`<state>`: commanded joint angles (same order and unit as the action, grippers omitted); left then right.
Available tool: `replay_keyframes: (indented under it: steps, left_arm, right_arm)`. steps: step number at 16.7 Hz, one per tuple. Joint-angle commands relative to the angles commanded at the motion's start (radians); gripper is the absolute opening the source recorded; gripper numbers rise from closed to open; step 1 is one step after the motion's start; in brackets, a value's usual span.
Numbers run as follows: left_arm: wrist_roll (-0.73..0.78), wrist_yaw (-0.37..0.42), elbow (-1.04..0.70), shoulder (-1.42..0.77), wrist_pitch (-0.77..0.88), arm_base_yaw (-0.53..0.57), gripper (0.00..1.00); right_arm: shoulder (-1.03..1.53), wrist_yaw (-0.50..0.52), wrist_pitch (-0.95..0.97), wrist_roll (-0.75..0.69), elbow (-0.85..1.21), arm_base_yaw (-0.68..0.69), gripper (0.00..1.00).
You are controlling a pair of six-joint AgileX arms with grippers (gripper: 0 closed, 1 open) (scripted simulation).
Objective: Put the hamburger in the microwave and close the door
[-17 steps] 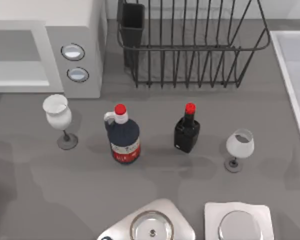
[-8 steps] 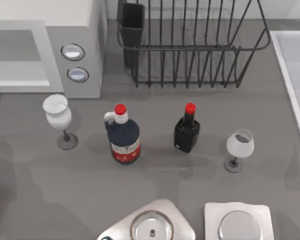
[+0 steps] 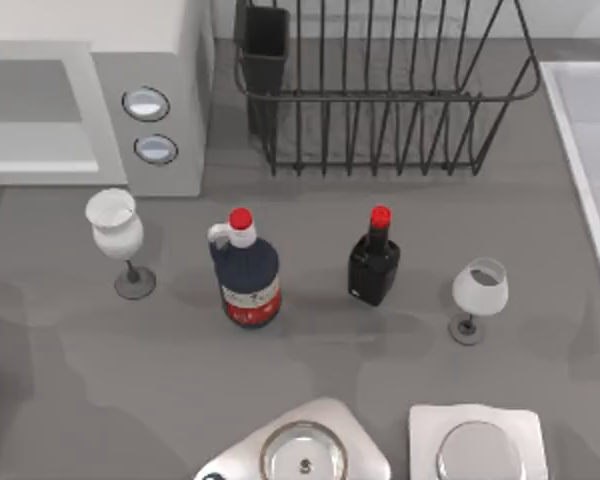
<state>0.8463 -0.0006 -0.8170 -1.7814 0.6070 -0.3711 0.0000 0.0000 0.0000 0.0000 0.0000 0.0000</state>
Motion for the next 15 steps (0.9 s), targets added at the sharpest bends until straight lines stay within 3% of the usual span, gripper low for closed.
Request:
replay_keyframes:
  steps: [3, 7, 15]
  left_arm:
    - [0.000, 0.000, 0.000, 0.000, 0.000, 0.000, 0.00]
    - [-0.006, 0.022, -0.062, 0.079, 0.117, 0.001, 0.00]
    - [-0.011, 0.021, -0.274, 0.216, 0.481, 0.006, 0.00]
  right_arm:
    - [0.000, 0.000, 0.000, 0.000, 0.000, 0.000, 1.00]
    - [0.000, 0.000, 0.000, 0.000, 0.000, 0.000, 1.00]
    - [0.000, 0.000, 0.000, 0.000, 0.000, 0.000, 1.00]
